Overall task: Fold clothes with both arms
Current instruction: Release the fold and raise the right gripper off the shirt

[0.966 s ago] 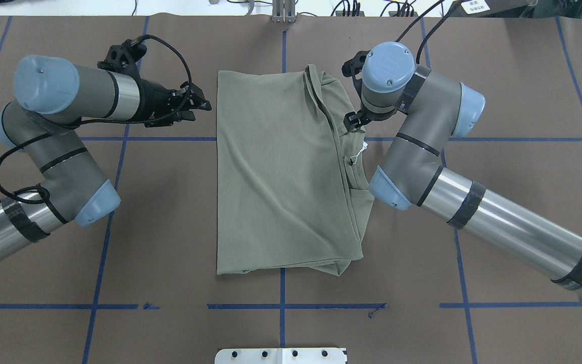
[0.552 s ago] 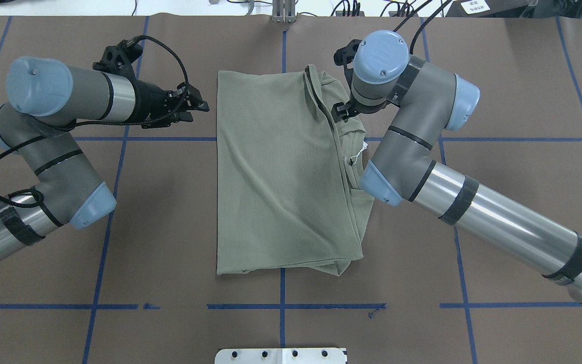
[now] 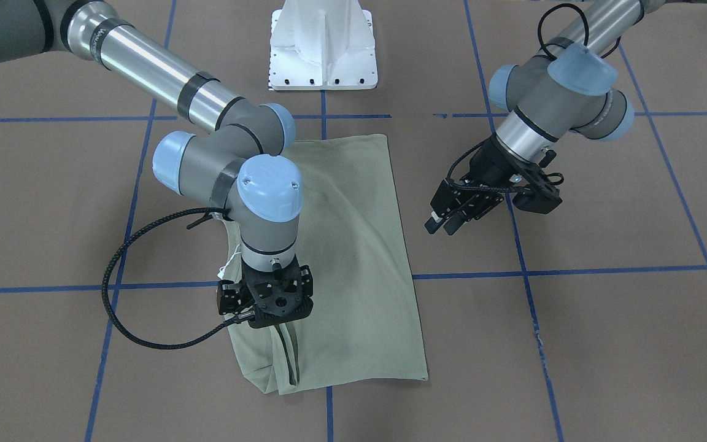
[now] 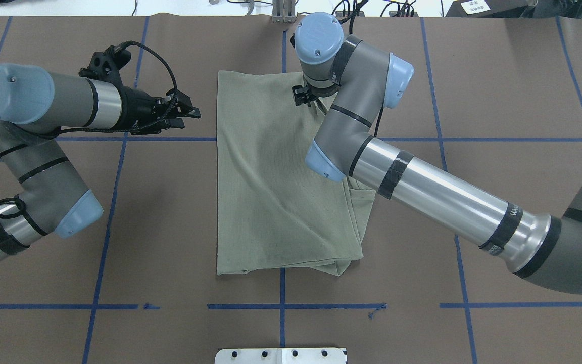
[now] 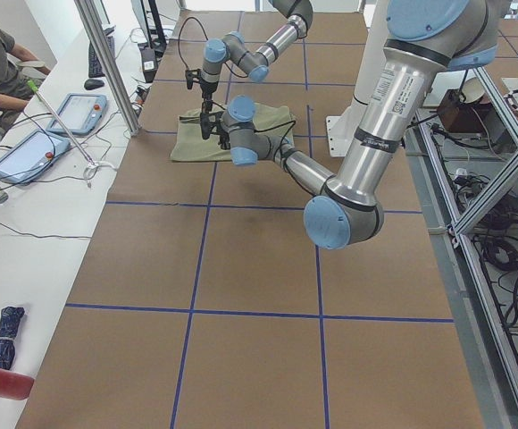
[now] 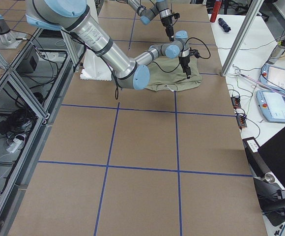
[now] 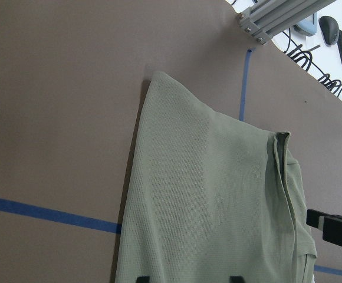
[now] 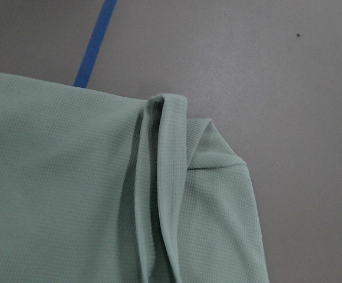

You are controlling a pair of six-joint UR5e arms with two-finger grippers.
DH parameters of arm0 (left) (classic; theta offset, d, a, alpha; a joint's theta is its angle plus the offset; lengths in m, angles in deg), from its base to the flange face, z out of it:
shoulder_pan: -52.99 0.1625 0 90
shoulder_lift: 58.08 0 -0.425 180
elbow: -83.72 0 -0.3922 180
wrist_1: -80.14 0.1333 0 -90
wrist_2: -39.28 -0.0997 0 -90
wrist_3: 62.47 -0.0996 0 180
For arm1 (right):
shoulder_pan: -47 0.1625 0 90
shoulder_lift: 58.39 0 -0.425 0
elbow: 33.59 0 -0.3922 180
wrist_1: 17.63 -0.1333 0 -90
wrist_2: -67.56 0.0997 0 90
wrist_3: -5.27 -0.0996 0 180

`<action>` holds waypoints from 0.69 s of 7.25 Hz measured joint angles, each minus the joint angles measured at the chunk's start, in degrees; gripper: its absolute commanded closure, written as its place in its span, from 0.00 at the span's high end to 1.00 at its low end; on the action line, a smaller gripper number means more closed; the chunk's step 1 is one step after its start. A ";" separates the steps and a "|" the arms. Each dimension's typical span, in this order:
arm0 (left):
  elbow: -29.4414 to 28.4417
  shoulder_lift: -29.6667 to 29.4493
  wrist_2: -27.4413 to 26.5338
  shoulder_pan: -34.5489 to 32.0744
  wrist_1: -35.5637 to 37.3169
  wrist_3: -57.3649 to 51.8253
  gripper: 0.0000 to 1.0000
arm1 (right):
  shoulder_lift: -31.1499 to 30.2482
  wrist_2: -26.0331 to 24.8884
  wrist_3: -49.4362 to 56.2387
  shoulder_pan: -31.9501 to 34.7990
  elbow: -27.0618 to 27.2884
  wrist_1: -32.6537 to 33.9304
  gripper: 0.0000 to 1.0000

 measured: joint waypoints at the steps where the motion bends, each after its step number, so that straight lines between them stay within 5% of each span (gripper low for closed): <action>1: 0.03 0.24 0.07 0.00 -0.04 -0.04 0.54 | 0.82 -0.87 -0.02 -0.64 -2.90 -1.76 1.00; 5: -0.15 0.42 0.19 -0.03 -0.05 -0.19 0.54 | -0.50 -3.35 6.50 1.25 -6.92 -2.95 1.00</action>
